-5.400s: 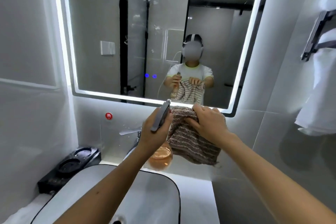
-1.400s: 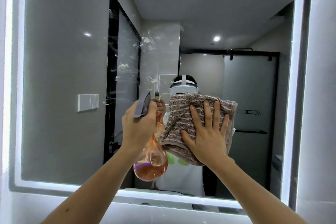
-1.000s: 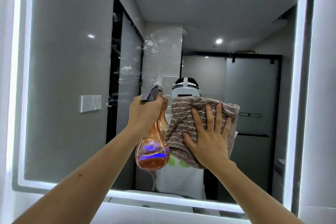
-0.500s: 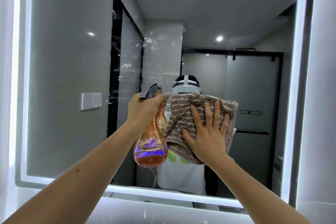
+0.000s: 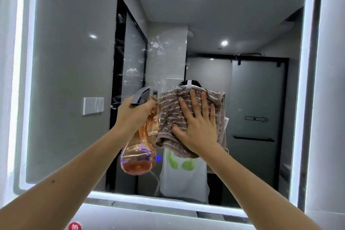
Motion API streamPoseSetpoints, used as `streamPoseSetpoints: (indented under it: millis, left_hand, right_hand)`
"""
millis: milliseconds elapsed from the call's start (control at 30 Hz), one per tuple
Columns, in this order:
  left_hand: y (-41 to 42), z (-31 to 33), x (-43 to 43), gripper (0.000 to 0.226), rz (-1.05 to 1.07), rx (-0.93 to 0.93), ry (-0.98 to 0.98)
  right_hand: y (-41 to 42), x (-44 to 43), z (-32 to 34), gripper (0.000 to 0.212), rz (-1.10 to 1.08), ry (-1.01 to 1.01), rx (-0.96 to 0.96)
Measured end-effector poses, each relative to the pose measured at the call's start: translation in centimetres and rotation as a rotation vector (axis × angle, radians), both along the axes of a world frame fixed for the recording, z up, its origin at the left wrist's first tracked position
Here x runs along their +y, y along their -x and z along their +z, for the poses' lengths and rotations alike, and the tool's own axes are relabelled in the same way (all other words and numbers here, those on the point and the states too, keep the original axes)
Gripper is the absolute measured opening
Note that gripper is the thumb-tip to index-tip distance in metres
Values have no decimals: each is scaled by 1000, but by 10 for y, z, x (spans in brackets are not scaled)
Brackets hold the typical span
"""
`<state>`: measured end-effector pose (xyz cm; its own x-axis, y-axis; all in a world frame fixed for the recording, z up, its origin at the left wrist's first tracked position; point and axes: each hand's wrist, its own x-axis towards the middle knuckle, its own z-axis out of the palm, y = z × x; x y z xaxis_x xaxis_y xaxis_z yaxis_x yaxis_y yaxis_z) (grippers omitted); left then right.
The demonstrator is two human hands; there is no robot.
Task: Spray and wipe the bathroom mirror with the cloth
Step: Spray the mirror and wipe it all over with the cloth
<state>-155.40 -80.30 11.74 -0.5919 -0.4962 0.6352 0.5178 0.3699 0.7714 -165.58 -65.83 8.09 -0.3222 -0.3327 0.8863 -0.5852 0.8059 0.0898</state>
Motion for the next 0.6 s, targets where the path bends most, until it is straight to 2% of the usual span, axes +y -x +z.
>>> streamPoseSetpoints:
  millis: [67,133,200,233,367,533,600]
  left_hand:
    - [-2,0,-16,19,11,10,-11]
    - [-5,3,-32,9,35,12,-11]
    - [-6,5,-48,30,34,24,-9]
    - [-8,6,-56,31,28,32,-17]
    - [-21,8,-90,5,21,41,-36]
    - [-36,2,-119,33,49,59,6]
    - [-38,1,-121,34,42,61,13]
  right_hand:
    - [-4,-19,12,82,5,-32,12]
    - [-8,-38,24,83,14,-58,41]
    - [-13,-60,36,81,34,-89,66]
    - [-16,-74,40,80,49,-104,74]
    - [-28,-136,48,79,95,-113,118]
    - [-25,-146,50,77,36,-168,191]
    - [-21,-132,52,76,10,-180,201]
